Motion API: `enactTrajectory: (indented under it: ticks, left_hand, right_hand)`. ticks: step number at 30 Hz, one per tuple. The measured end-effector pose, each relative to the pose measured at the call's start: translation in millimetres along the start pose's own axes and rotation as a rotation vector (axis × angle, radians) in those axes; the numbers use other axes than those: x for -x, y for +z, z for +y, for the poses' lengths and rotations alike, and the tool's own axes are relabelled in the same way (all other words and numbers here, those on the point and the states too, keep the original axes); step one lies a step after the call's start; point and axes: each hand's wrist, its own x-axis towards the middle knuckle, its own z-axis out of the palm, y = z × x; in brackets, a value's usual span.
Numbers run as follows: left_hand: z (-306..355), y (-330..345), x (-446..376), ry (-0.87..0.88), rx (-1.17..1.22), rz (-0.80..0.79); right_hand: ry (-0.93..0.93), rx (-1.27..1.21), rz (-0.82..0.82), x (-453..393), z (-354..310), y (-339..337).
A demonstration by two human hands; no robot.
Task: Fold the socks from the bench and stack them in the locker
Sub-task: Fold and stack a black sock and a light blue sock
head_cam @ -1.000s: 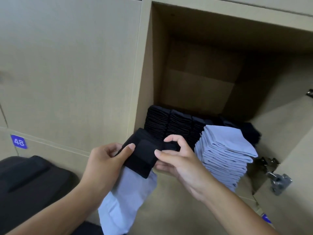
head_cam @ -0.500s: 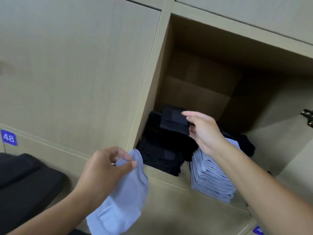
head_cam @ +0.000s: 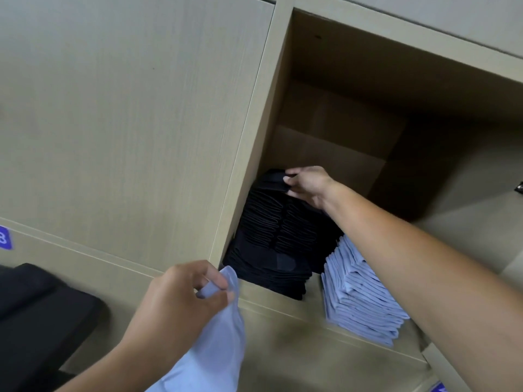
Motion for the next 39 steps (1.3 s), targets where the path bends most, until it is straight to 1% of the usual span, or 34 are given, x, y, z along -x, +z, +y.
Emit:
enactTrajectory:
  ticks: [5, 10, 16, 18, 22, 24, 27, 29, 34, 35, 37, 39]
  left_hand:
    - [-3.6, -0.8, -0.1, 0.005, 0.007, -0.05]
    - [-6.1, -4.0, -1.4, 0.014, 0.018, -0.073]
    - [-7.4, -4.2, -2.3, 0.012, 0.022, -0.088]
    - [-7.4, -5.0, -2.4, 0.01, 0.024, -0.088]
    - [-6.6, -7.3, -2.0, 0.006, 0.014, -0.088]
    - [-6.1, -9.4, -3.1, 0.0, 0.023, -0.079]
    - [-5.2, -15.5, -4.7, -0.008, 0.025, -0.083]
    - [-4.9, -19.8, -5.8, -0.008, 0.001, -0.103]
    - [-3.5, -28.0, -3.9, 0.015, 0.04, -0.166]
    - [-1.8, -28.5, -2.2, 0.013, 0.054, -0.18]
    - [2.0, -29.3, 1.6, 0.012, 0.071, -0.214]
    - [6.5, -29.6, 6.6, 0.031, 0.081, -0.256]
  right_hand:
    - [0.024, 0.095, 0.004, -11.9, 1.3, 1.7]
    - [0.039, 0.22, -0.087, -11.2, 0.5, 0.1]
    - [-0.005, 0.426, -0.07, -9.6, -2.8, 6.1]
    - [-0.023, 0.556, -0.04, -12.4, -2.8, 9.1]
    - [-0.02, 0.932, -0.009, -20.7, -2.9, 18.9]
    - [-0.021, 0.992, -0.001, -20.4, -2.6, 22.5]
    - [-0.064, 0.979, 0.018, -8.2, -4.7, 22.3]
    - [-0.117, 0.901, 0.045, 9.6, -5.3, 18.6]
    - [-0.389, 0.622, 0.156, 74.2, 13.7, 18.1]
    - [-0.423, 0.563, 0.144, 89.1, 22.7, 18.7]
    - [-0.444, 0.453, 0.059, 120.0, 44.6, 19.6]
    - [-0.401, 0.351, -0.054, 151.7, 66.5, 19.7]
